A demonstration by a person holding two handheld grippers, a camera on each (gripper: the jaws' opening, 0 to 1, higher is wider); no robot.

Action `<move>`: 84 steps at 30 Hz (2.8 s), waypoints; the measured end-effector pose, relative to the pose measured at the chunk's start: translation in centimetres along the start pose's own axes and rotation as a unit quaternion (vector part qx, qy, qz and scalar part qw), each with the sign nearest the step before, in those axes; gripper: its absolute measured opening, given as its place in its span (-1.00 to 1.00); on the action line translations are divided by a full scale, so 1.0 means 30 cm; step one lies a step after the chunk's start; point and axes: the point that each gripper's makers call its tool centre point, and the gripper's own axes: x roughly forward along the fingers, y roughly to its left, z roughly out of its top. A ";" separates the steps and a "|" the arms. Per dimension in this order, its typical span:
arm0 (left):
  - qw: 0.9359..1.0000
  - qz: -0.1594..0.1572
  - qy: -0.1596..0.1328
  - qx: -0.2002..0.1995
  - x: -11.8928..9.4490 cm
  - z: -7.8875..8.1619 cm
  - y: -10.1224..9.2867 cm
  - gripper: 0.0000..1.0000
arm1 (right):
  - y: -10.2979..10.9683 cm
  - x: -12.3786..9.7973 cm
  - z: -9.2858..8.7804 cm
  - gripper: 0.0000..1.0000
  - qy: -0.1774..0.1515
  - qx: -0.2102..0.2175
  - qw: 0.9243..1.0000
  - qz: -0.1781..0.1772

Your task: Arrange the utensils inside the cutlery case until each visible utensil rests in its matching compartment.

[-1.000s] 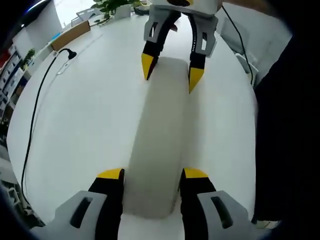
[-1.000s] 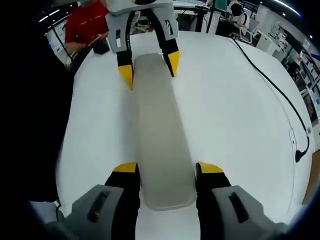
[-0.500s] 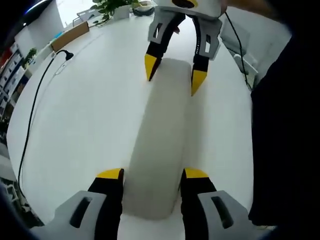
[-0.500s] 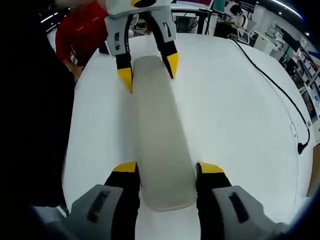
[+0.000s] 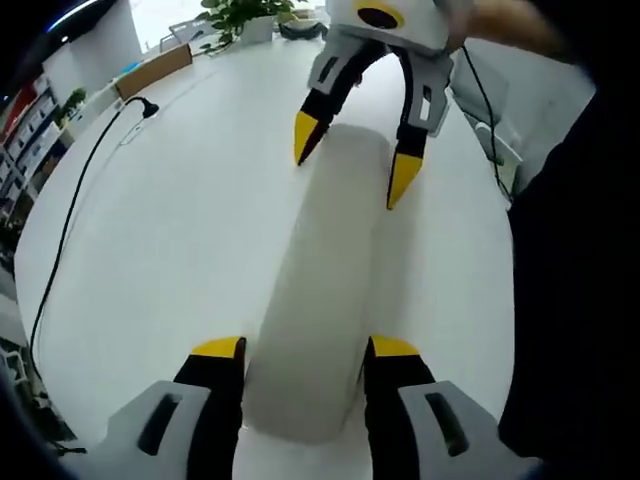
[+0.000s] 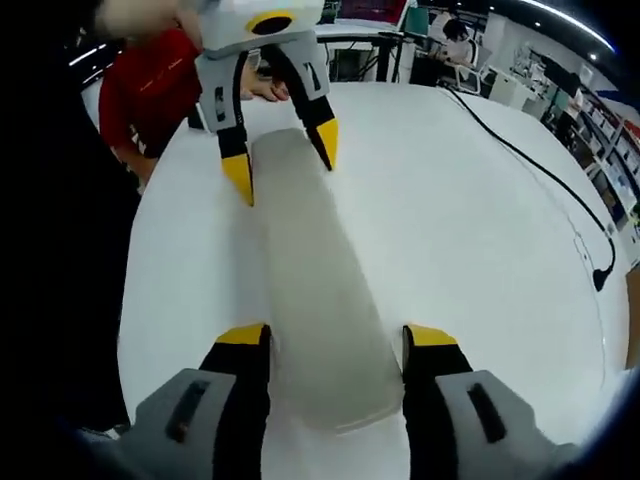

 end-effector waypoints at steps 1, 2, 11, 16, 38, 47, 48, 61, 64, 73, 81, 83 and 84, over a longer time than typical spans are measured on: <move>1.000 -0.001 -0.005 0.002 -0.004 -0.005 -0.006 -0.02 | 0.002 -0.002 -0.001 0.08 0.000 0.000 1.000 -0.002; 1.000 0.004 -0.022 0.001 -0.008 0.002 -0.005 -0.01 | 0.002 -0.004 -0.004 0.12 0.003 0.002 1.000 -0.003; 0.970 0.068 -0.192 -0.133 -0.237 0.041 0.059 0.48 | -0.013 -0.143 0.080 0.60 -0.114 0.110 0.987 -0.027; 0.949 0.130 -0.228 -0.176 -0.362 -0.004 0.103 0.67 | -0.067 -0.259 0.112 0.69 -0.178 0.173 0.967 -0.064; 0.823 0.257 -0.394 -0.317 -0.733 -0.057 0.082 1.00 | -0.122 -0.564 0.197 0.99 -0.388 0.345 0.847 -0.114; 0.816 0.278 -0.393 -0.319 -0.769 -0.098 0.080 1.00 | -0.135 -0.598 0.169 0.99 -0.406 0.365 0.828 -0.125; 0.819 0.273 -0.381 -0.330 -0.760 -0.117 0.082 1.00 | -0.126 -0.588 0.169 0.99 -0.399 0.364 0.833 -0.123; 0.808 0.297 -0.383 -0.336 -0.837 -0.165 0.106 1.00 | -0.066 -0.545 0.175 0.99 -0.387 0.373 0.838 -0.090; 0.808 0.291 -0.387 -0.337 -0.820 -0.151 0.117 1.00 | -0.071 -0.565 0.178 0.99 -0.392 0.368 0.838 -0.091; 0.813 0.290 -0.387 -0.323 -0.813 -0.146 0.111 1.00 | -0.053 -0.569 0.221 0.99 -0.400 0.344 0.845 -0.086; 0.810 0.297 -0.392 -0.319 -0.844 -0.148 0.113 1.00 | -0.056 -0.550 0.235 0.99 -0.403 0.346 0.843 -0.081; 0.809 0.300 -0.391 -0.320 -0.848 -0.152 0.118 1.00 | -0.052 -0.544 0.241 0.99 -0.400 0.344 0.846 -0.081; 0.808 0.300 -0.393 -0.321 -0.850 -0.151 0.119 1.00 | -0.051 -0.545 0.243 0.99 -0.401 0.344 0.846 -0.081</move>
